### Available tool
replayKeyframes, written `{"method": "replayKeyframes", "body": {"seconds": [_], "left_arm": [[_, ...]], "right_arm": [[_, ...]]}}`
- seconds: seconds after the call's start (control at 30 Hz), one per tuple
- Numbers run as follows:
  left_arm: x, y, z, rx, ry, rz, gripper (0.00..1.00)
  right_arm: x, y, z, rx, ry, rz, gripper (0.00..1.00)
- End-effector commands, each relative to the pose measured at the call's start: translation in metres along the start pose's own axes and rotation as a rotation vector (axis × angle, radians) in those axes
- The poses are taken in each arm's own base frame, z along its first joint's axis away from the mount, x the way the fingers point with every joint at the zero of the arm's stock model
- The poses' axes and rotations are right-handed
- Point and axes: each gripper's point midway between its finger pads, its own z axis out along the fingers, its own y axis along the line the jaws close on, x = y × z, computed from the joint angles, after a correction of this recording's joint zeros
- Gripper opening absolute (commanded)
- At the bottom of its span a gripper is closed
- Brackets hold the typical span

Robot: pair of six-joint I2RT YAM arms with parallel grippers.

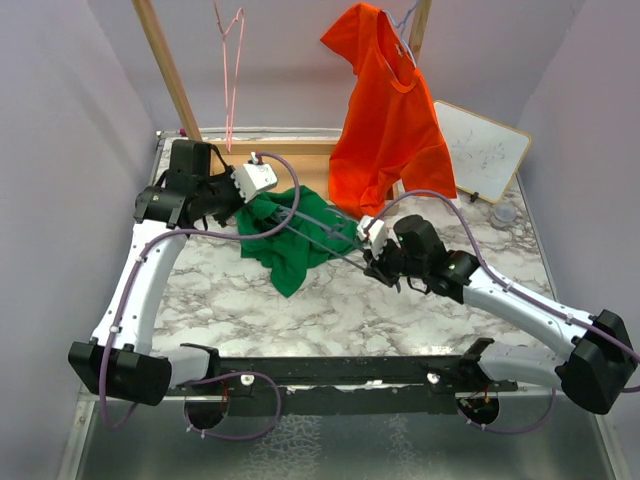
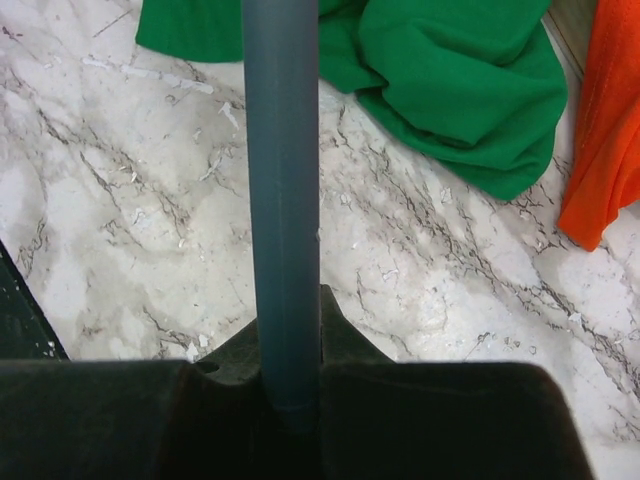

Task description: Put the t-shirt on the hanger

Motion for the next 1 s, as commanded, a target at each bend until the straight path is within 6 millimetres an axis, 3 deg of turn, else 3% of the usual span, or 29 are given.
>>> {"method": "replayKeyframes", "body": {"seconds": [0.0, 0.23, 0.43, 0.53, 0.7, 0.97], "left_arm": [[0.026, -0.007, -0.028, 0.144, 0.182, 0.358, 0.0], [0.02, -0.007, -0.033, 0.225, 0.213, 0.386, 0.0], [0.019, 0.013, -0.019, 0.174, 0.241, 0.343, 0.0], [0.019, 0.014, -0.012, 0.189, 0.243, 0.294, 0.0], [-0.006, 0.015, -0.011, 0.213, 0.168, 0.22, 0.0], [-0.038, 0.008, -0.028, 0.256, 0.077, 0.201, 0.0]], "right_arm": [[-0.012, 0.004, -0.008, -0.023, -0.041, -0.048, 0.01], [-0.037, -0.004, -0.012, 0.018, -0.133, -0.063, 0.01], [-0.06, 0.008, -0.026, -0.027, -0.273, -0.129, 0.01], [-0.066, 0.009, -0.029, -0.027, -0.307, -0.145, 0.01], [-0.054, 0.011, -0.02, -0.056, -0.264, -0.17, 0.01], [-0.042, 0.001, -0.003, -0.017, -0.223, -0.165, 0.01]]}}
